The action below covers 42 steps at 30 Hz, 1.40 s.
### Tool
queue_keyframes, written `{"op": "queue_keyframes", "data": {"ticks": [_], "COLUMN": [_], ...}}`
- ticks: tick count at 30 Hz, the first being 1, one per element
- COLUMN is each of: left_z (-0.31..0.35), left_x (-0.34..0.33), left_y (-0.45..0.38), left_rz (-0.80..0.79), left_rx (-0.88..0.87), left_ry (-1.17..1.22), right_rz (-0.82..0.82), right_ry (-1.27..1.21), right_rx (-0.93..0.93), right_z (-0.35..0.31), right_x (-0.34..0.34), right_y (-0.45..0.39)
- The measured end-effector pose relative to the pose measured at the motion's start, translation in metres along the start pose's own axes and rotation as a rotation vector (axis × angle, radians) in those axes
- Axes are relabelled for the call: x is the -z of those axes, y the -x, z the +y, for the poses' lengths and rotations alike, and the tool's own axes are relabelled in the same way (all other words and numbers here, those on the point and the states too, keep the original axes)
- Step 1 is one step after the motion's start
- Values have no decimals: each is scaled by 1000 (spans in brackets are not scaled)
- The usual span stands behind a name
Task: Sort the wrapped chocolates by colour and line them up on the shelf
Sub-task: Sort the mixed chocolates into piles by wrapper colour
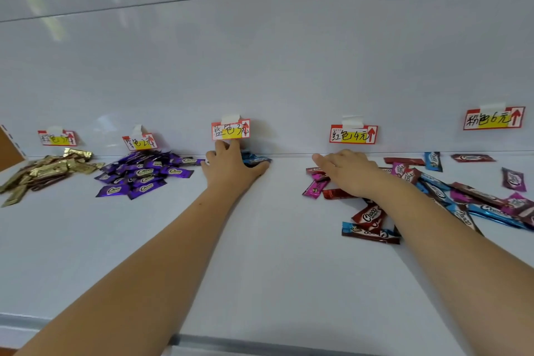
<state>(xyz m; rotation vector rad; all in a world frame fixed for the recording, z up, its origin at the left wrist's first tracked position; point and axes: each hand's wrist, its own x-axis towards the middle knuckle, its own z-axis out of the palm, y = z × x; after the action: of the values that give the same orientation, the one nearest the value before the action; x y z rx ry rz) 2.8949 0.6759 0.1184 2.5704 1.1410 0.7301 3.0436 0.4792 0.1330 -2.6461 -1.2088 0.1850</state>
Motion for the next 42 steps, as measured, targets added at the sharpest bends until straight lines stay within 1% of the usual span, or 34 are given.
{"op": "queue_keyframes", "data": {"ticks": [2, 4, 8, 10, 12, 14, 15, 17, 18, 20, 23, 25, 27, 31, 34, 35, 37, 40, 42], "left_z": [-4, -5, 6, 19, 36, 54, 63, 80, 88, 99, 102, 99, 99, 100, 99, 98, 95, 91, 87], "left_x": [4, 10, 14, 14, 15, 16, 17, 19, 20, 24, 26, 25, 24, 26, 25, 24, 22, 26, 33], "left_y": [4, 7, 8, 13, 24, 42, 52, 71, 79, 90, 93, 91, 89, 85, 85, 84, 81, 77, 72], "left_rz": [-32, -36, 98, 130, 76, -60, -153, -365, -452, -562, -630, -621, -577, -446, -439, -455, -537, -719, -779], "left_rx": [-19, -34, -101, -157, -257, -418, -515, -677, -727, -787, -873, -907, -914, -902, -862, -849, -802, -730, -695], "left_ry": [5, 44, 78, 90, 138, 192, 234, 358, 400, 407, 327, 299, 309, 276, 284, 282, 322, 449, 470], "right_rz": [43, 91, 291, 389, 459, 489, 471, 360, 283, 146, -74, -225, -307, -269, -259, -253, -213, -128, -80], "right_ry": [-29, -131, -206, -214, -306, -412, -425, -397, -378, -316, -266, -245, -199, -161, -141, -127, -131, -218, -275], "right_rx": [31, 23, 99, 142, 149, 153, 159, 158, 148, 125, 131, 147, 169, 203, 193, 183, 165, 139, 131], "right_z": [2, -3, -10, -10, -8, -1, 5, 21, 30, 47, 67, 74, 75, 76, 78, 78, 76, 75, 74], "right_x": [2, 9, 28, 40, 55, 68, 73, 79, 81, 84, 86, 82, 78, 71, 68, 69, 71, 71, 70], "right_y": [2, 8, 23, 29, 33, 38, 42, 55, 63, 81, 103, 114, 117, 110, 108, 109, 111, 111, 109]}}
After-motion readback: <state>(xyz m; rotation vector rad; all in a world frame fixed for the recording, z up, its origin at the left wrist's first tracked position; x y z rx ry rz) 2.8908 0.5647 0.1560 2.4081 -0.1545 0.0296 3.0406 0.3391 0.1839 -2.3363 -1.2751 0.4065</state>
